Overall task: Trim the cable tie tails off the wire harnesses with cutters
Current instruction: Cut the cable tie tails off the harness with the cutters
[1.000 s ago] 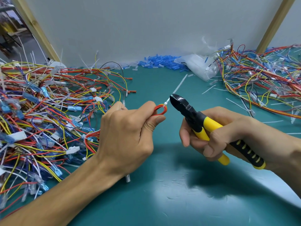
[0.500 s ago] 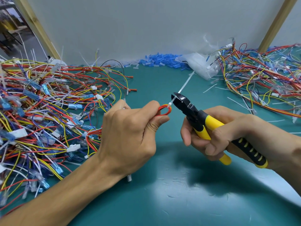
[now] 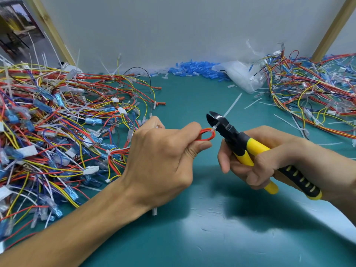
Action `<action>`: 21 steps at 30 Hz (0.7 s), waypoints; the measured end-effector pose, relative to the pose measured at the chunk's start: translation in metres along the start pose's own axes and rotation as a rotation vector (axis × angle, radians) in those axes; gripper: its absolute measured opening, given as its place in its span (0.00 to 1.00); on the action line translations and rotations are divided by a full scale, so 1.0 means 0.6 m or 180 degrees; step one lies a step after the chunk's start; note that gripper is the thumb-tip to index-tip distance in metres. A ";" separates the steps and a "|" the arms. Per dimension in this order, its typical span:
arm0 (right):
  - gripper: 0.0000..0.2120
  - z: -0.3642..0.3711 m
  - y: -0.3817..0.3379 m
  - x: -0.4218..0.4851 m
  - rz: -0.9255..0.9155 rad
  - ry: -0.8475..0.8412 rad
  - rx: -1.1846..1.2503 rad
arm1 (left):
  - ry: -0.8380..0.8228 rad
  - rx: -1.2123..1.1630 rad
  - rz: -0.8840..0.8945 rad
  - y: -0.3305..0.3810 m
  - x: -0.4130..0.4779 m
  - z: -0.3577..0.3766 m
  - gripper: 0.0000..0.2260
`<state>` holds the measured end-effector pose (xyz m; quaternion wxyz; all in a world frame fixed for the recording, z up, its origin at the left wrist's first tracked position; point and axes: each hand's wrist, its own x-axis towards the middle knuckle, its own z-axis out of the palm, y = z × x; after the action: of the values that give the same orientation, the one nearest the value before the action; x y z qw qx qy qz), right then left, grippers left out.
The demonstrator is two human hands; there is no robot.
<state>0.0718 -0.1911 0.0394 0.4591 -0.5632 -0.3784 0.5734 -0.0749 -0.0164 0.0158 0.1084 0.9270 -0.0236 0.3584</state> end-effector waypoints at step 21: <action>0.05 0.020 0.013 0.008 -0.0436 0.0902 -0.1576 | 0.0058 0.0094 -0.0019 -0.013 0.001 0.004 0.16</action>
<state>0.0591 -0.1878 0.0317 0.3937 -0.7058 -0.4760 0.3469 -0.0719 -0.0095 0.0133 0.0960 0.9252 -0.0145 0.3668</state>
